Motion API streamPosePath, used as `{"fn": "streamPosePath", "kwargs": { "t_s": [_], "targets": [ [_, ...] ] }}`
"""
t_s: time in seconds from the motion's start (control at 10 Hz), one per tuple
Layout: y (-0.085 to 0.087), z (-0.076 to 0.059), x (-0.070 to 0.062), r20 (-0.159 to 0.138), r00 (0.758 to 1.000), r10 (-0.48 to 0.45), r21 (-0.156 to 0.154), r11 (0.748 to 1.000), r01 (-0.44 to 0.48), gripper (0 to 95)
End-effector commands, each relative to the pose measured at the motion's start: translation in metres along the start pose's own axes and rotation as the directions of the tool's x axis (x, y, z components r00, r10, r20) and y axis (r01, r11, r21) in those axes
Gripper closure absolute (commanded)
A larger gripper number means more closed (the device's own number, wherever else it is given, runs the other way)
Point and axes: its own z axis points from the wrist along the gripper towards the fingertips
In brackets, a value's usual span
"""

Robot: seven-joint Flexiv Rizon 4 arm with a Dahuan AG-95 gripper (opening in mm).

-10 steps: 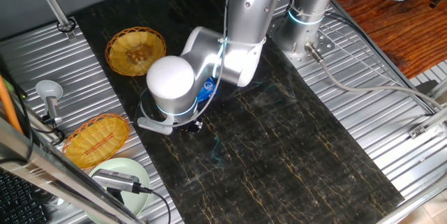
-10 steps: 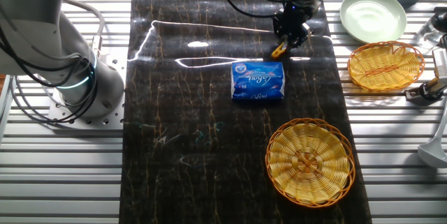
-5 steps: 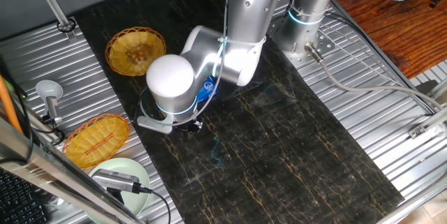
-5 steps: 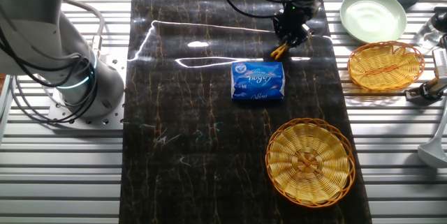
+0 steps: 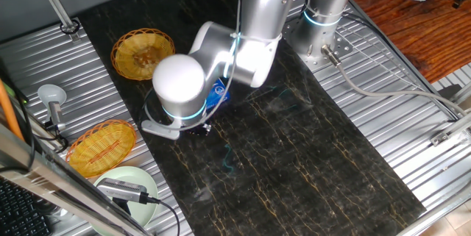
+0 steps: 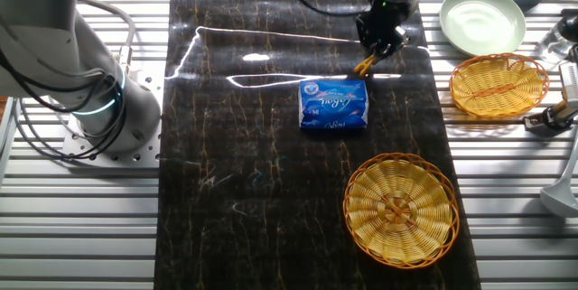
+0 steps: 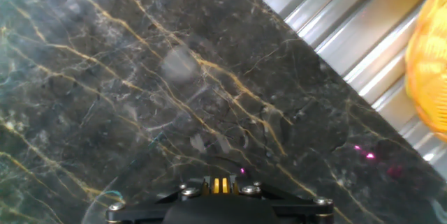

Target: Use a clamp

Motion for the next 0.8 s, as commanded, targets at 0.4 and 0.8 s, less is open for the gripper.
{"fn": "streamPosePath", "kwargs": {
  "t_s": [0.4,0.8],
  "targets": [
    [-0.030,-0.011,0.006,-0.008,1.000,-0.015,0.035,0.999,0.015,95.0],
    [-0.050,-0.011,0.018,0.005,1.000,-0.018,0.045,0.999,0.018,95.0]
  ]
}}
